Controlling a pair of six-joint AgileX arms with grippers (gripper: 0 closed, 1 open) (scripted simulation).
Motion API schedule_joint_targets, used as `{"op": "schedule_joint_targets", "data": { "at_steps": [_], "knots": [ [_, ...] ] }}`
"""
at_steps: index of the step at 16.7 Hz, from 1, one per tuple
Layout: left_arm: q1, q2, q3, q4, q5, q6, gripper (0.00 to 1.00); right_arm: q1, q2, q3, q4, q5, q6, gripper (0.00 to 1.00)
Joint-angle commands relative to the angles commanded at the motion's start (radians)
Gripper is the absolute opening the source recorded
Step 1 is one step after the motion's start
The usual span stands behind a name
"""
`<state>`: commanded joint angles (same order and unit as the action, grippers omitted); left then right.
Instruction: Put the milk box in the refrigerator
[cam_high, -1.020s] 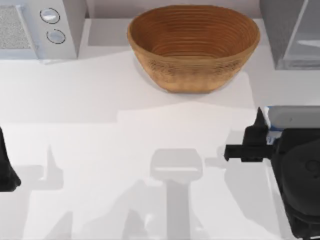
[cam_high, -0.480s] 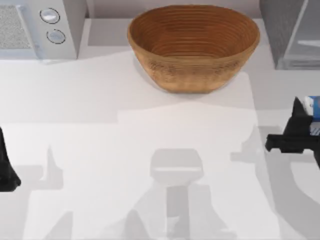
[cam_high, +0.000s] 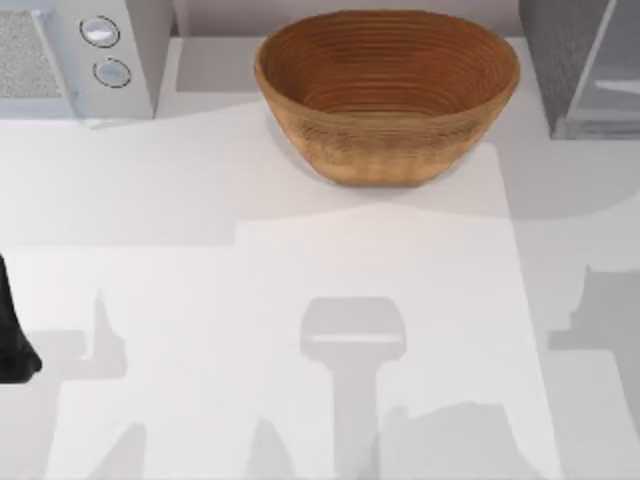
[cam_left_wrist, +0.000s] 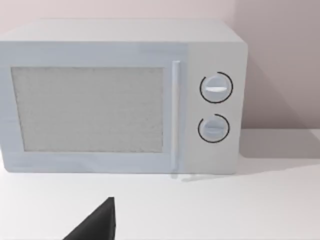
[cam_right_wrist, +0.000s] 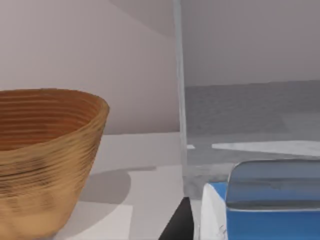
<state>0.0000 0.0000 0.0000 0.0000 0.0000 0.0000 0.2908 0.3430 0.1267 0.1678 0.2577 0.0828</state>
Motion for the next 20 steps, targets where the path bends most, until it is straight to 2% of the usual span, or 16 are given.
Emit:
{"op": "schedule_joint_targets", "data": {
  "at_steps": [4, 7, 15, 20],
  "knots": [
    [0.000, 0.000, 0.000, 0.000, 0.000, 0.000, 1.00, -0.197, -0.239, -0.083, -0.112, -0.180, -0.056, 0.00],
    [0.000, 0.000, 0.000, 0.000, 0.000, 0.000, 1.00, -0.280, -0.332, -0.122, -0.161, -0.249, -0.080, 0.00],
    [0.000, 0.000, 0.000, 0.000, 0.000, 0.000, 1.00, -0.293, -0.308, -0.103, -0.140, -0.262, -0.079, 0.00],
    [0.000, 0.000, 0.000, 0.000, 0.000, 0.000, 1.00, -0.335, -0.047, 0.048, 0.045, -0.301, -0.076, 0.00]
  ]
}}
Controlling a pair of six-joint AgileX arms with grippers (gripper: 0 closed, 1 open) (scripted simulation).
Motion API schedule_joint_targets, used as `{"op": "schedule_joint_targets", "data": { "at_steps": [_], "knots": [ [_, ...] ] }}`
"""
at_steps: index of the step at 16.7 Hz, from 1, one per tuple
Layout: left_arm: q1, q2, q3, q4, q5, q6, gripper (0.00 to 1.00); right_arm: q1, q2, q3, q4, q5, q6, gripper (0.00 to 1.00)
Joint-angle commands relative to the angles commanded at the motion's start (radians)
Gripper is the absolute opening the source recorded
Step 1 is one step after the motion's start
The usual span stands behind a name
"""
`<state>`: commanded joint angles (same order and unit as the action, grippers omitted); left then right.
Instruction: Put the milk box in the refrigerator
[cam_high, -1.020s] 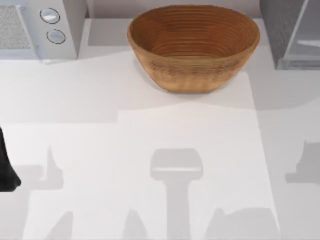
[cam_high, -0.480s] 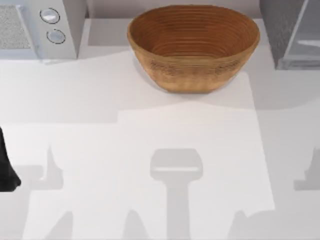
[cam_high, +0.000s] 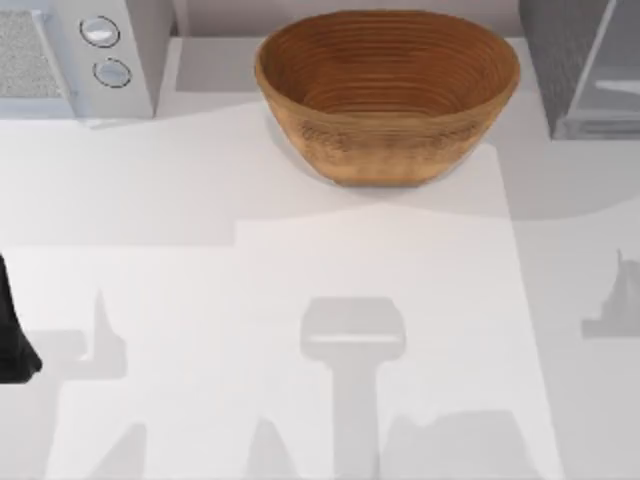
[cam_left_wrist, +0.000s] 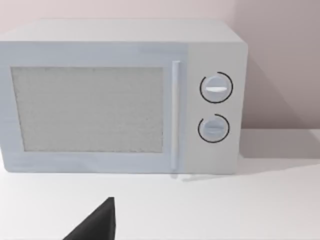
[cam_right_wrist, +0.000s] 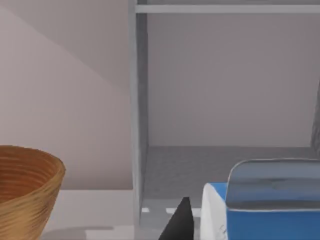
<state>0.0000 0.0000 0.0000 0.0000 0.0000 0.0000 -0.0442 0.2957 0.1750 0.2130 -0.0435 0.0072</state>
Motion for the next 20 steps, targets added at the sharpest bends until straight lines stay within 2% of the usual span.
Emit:
{"op": "schedule_joint_targets", "data": {
  "at_steps": [4, 13, 17, 20],
  "knots": [
    [0.000, 0.000, 0.000, 0.000, 0.000, 0.000, 1.00, -0.051, 0.391, 0.180, 0.222, -0.049, 0.000, 0.00],
    [0.000, 0.000, 0.000, 0.000, 0.000, 0.000, 1.00, -0.164, 1.439, 0.605, 0.745, -0.171, 0.003, 0.00],
    [0.000, 0.000, 0.000, 0.000, 0.000, 0.000, 1.00, -0.207, 1.739, 0.736, 0.907, -0.202, 0.007, 0.00],
    [0.000, 0.000, 0.000, 0.000, 0.000, 0.000, 1.00, -0.230, 1.854, 0.790, 0.974, -0.210, 0.009, 0.00]
  ]
}}
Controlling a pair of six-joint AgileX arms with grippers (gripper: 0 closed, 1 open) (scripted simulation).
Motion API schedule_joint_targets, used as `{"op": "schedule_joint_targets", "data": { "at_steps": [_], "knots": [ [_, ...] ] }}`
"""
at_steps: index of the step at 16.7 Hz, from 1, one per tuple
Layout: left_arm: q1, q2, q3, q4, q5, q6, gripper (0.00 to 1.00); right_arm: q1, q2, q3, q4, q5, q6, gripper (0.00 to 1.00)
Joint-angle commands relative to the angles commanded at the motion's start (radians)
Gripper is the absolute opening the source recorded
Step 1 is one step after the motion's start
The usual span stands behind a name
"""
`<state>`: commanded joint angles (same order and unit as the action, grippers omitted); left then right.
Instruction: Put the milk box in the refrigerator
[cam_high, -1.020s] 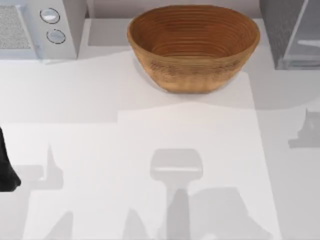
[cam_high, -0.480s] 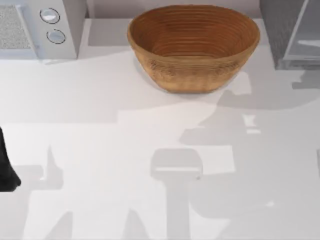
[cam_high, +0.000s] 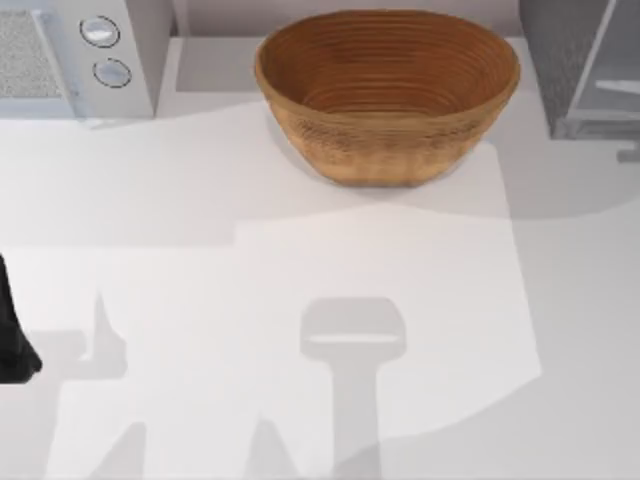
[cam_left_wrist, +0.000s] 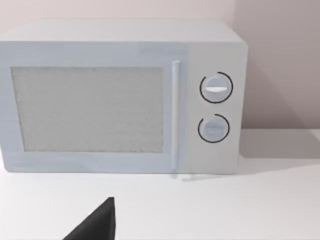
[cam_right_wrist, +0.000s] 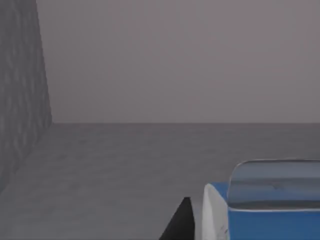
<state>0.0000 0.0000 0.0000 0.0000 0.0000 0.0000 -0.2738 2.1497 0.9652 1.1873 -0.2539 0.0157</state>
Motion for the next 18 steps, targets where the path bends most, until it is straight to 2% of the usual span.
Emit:
{"op": "schedule_joint_targets", "data": {
  "at_steps": [9, 18],
  "knots": [
    [0.000, 0.000, 0.000, 0.000, 0.000, 0.000, 1.00, 0.004, 0.040, 0.044, -0.009, 0.002, 0.002, 0.00],
    [0.000, 0.000, 0.000, 0.000, 0.000, 0.000, 1.00, 0.046, 0.240, 0.522, -0.279, 0.043, -0.001, 0.00]
  ]
}}
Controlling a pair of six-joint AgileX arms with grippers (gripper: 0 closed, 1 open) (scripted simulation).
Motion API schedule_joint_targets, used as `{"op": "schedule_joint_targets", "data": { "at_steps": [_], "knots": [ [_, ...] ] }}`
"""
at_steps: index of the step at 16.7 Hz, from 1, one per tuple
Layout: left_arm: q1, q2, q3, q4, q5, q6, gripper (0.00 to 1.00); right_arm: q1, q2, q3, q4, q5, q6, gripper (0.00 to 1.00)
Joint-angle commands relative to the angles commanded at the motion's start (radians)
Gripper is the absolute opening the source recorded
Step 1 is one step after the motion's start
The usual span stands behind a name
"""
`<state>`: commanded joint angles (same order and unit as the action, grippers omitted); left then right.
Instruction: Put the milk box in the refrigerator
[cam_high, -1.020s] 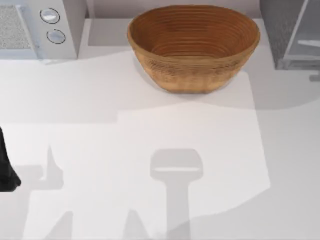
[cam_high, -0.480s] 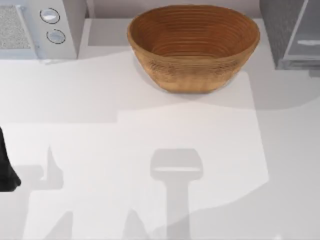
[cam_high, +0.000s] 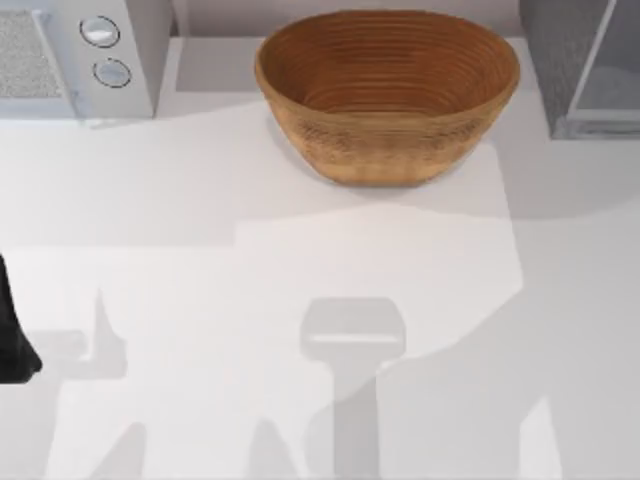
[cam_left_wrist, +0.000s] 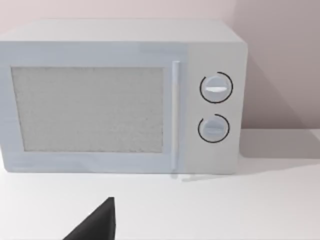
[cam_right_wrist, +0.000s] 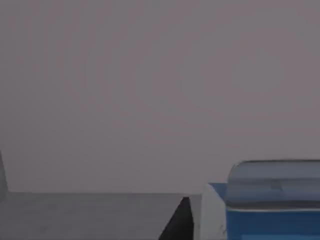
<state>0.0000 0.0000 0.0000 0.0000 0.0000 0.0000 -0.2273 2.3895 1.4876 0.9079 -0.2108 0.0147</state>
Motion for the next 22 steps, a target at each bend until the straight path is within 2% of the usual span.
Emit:
{"op": "schedule_joint_targets", "data": {
  "at_steps": [3, 8, 21, 22],
  "knots": [
    [0.000, 0.000, 0.000, 0.000, 0.000, 0.000, 1.00, 0.009, 0.039, 0.102, -0.069, 0.013, 0.000, 0.00],
    [0.000, 0.000, 0.000, 0.000, 0.000, 0.000, 1.00, 0.010, 0.046, 0.118, -0.082, 0.016, 0.000, 0.00],
    [0.000, 0.000, 0.000, 0.000, 0.000, 0.000, 1.00, 0.010, 0.046, 0.118, -0.082, 0.016, 0.000, 0.98],
    [0.000, 0.000, 0.000, 0.000, 0.000, 0.000, 1.00, 0.010, 0.046, 0.118, -0.082, 0.016, 0.000, 1.00]
  ]
}}
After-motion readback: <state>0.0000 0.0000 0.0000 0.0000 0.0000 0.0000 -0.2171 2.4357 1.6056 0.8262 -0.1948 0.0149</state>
